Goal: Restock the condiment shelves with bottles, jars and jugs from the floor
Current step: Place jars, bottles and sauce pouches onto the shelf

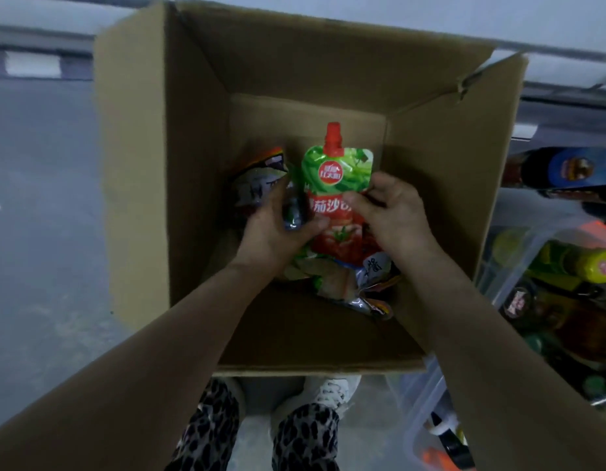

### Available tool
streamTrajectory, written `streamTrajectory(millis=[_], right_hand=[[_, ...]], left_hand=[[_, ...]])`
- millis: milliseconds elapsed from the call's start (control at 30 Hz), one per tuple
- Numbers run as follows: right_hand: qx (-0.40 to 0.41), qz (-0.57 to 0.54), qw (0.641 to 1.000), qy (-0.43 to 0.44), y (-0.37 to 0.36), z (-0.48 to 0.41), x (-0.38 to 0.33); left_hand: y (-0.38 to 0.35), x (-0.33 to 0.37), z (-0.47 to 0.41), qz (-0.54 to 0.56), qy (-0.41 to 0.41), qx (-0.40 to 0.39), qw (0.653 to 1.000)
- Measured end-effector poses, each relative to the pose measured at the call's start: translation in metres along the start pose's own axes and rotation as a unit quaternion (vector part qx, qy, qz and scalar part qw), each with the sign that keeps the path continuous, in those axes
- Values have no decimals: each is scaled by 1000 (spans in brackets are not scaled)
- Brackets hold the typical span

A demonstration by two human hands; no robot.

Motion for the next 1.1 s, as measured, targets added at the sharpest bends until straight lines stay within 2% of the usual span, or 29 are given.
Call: streamTrajectory(millis=[133,200,233,267,300,333,400,467,567,633,667,767,867,967,1033,1100], right_hand=[[-107,-56,992,-32,11,4,-10],[-101,-88,987,-91,15,-12,-7],[-77,-41,991,-99,17,-24,-4],[-66,81,992,-74,17,-36,-2],[-72,218,972,-55,17,-44,3],[-86,352,932,-23,16,-50,7],[-142,505,851,14,11,-55,11],[-172,573,801,28,3,-53,13],[-169,656,734,51,-15,-45,16],[-139,683,715,51,-31,-37,20],[-123,680,722,37,-37,-34,22],[-68,604,794,-18,-44,-37,25],[28,511,859,-13,-32,-47,22],[125,472,873,-8,-10,-50,21],[118,459,879,-58,-2,-50,18],[101,399,905,-103,4,-41,13]], left_hand=[[2,7,-12,84,32,-80,993],[0,9,-14,163,51,-75,983],[1,9,-15,182,48,-42,981],[3,8,-18,184,41,-8,982],[5,5,-20,179,38,14,983],[8,3,-22,170,41,23,984],[13,-4,-24,155,55,23,986],[17,-11,-21,149,67,26,986],[18,-15,-13,145,79,29,986],[17,-19,-9,153,90,34,984],[17,-20,-7,160,97,37,982],[16,-20,-2,171,107,35,979],[17,-22,-2,171,108,31,979],[19,-23,-1,174,110,29,978],[21,-22,1,175,111,35,978],[24,-18,6,173,117,49,977]])
Point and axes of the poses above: each hand's wrist, its own z-axis away from the middle knuckle, its own y-axis out of the back of the hand, x = y × z, the point moved 2 cm from there along -z, towards the middle knuckle, and after that the axes turned 7 degrees about x, right-handed, at the moved point
